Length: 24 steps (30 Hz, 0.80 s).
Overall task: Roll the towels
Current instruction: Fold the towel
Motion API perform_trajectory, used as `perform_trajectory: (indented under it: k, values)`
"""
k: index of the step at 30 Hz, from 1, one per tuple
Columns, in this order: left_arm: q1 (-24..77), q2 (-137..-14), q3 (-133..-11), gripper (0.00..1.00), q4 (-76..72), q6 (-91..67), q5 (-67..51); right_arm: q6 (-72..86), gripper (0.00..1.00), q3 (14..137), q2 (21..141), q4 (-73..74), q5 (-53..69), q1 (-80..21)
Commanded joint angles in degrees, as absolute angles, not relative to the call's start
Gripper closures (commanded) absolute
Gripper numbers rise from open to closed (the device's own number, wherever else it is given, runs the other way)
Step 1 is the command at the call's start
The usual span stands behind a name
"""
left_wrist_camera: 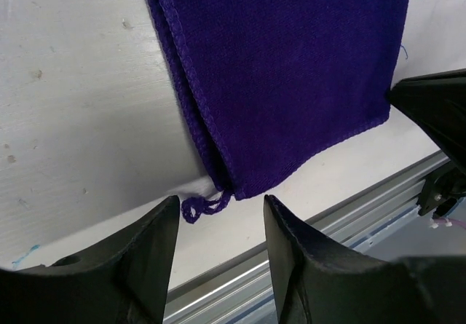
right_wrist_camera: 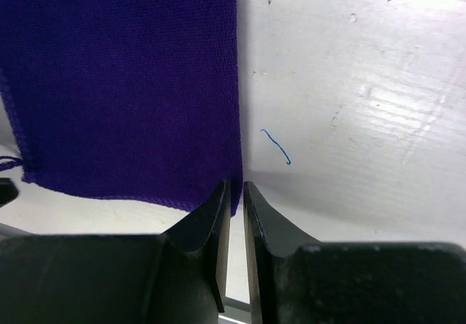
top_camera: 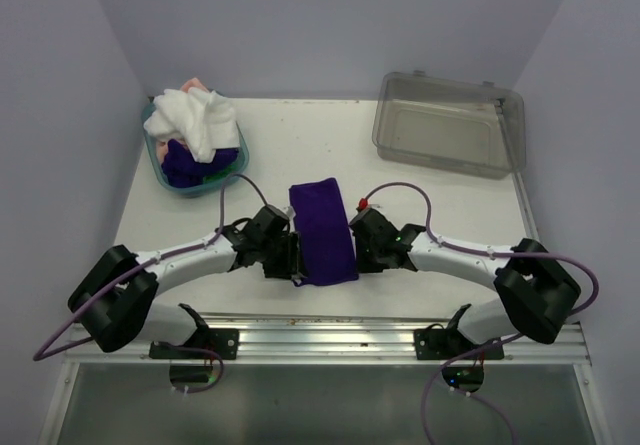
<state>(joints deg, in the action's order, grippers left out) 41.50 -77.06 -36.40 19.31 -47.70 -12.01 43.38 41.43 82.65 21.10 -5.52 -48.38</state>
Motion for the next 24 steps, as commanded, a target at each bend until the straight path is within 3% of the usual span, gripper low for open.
perform_trajectory:
  k: [1, 5, 14, 24]
  values:
    - [41.92, -78.31, -35.33, 0.46, 16.0, -49.57, -12.75, 44.74, 0.82, 41.48, 77.97, 23.81, -8.61, -48.43]
    - [42.27, -79.36, -35.24, 0.48, 15.03, -51.23, -12.48, 44.12, 0.73, 41.92, 77.61, 24.87, -8.35, -48.43]
    - [44.03, -82.53, -34.72, 0.6, 14.15, -54.05, -10.55, 44.03, 0.7, 40.34, 78.92, 22.15, -5.63, -48.43]
    - [44.03, -84.73, -34.89, 0.97, 14.33, -55.28, -9.4, 44.12, 0.72, 38.76, 82.35, 17.93, -2.47, -48.43]
